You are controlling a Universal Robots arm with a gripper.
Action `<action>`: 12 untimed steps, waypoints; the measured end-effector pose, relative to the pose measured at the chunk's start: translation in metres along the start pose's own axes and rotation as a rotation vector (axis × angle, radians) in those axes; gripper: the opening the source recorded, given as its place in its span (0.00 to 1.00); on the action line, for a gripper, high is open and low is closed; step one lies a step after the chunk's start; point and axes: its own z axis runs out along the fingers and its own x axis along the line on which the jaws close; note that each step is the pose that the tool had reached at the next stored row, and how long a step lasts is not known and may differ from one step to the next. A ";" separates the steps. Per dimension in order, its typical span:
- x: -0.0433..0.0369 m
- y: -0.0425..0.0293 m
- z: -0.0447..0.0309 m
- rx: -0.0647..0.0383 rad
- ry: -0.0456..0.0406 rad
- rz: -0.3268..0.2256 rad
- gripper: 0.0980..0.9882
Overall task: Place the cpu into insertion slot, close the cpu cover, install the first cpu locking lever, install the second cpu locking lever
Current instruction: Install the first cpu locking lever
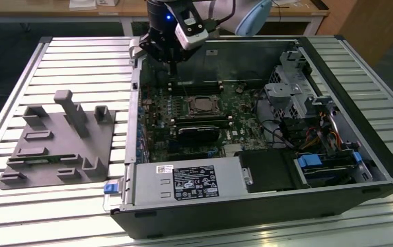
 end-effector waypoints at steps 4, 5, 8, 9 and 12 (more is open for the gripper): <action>0.0002 -0.0003 0.0059 -0.004 0.0002 0.001 0.01; 0.0002 -0.0004 0.0072 -0.006 0.0005 0.001 0.01; -0.0001 -0.0005 0.0108 -0.011 0.0018 0.001 0.01; -0.0006 -0.0006 0.0119 -0.011 0.0025 0.001 0.01; -0.0029 -0.0006 0.0147 -0.012 0.0049 0.001 0.01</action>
